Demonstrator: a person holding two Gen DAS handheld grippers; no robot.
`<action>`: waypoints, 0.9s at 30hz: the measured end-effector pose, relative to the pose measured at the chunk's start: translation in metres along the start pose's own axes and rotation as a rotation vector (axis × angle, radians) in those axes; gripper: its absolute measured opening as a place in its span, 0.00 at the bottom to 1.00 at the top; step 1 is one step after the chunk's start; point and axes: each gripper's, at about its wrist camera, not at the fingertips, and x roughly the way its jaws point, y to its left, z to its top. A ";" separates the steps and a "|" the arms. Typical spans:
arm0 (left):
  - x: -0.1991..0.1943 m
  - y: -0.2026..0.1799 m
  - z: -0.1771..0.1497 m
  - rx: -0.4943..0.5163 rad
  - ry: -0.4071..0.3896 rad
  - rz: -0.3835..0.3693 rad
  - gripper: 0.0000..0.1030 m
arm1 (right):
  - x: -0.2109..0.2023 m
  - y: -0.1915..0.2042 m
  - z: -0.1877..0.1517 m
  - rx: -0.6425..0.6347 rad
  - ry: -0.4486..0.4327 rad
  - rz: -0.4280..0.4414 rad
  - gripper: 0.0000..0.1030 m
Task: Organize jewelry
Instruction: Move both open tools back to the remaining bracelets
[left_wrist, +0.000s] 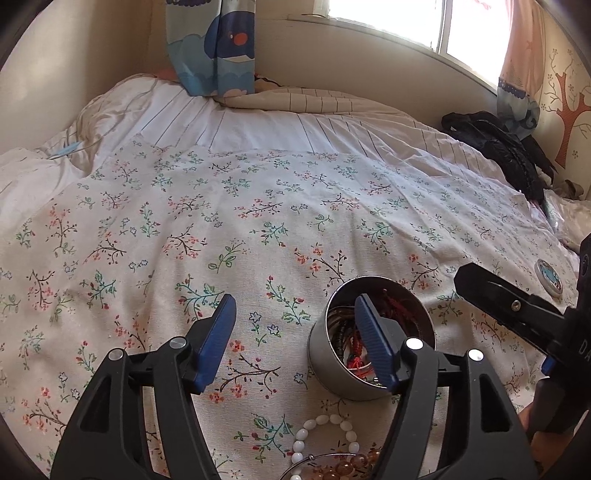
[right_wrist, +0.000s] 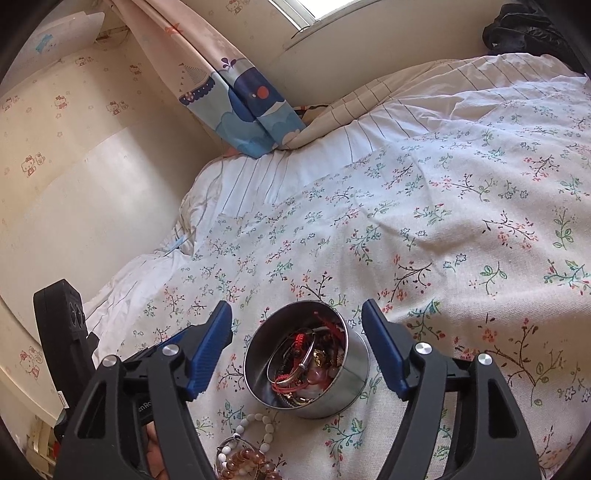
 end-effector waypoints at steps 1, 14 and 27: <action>0.000 0.000 0.000 0.001 0.000 0.002 0.62 | 0.000 0.000 0.000 0.000 0.000 0.000 0.69; -0.001 -0.003 -0.001 0.015 -0.009 0.022 0.67 | 0.002 0.001 -0.001 -0.001 0.006 -0.001 0.69; -0.001 0.018 -0.004 -0.024 0.008 0.063 0.73 | -0.005 0.001 -0.010 -0.005 0.029 -0.024 0.74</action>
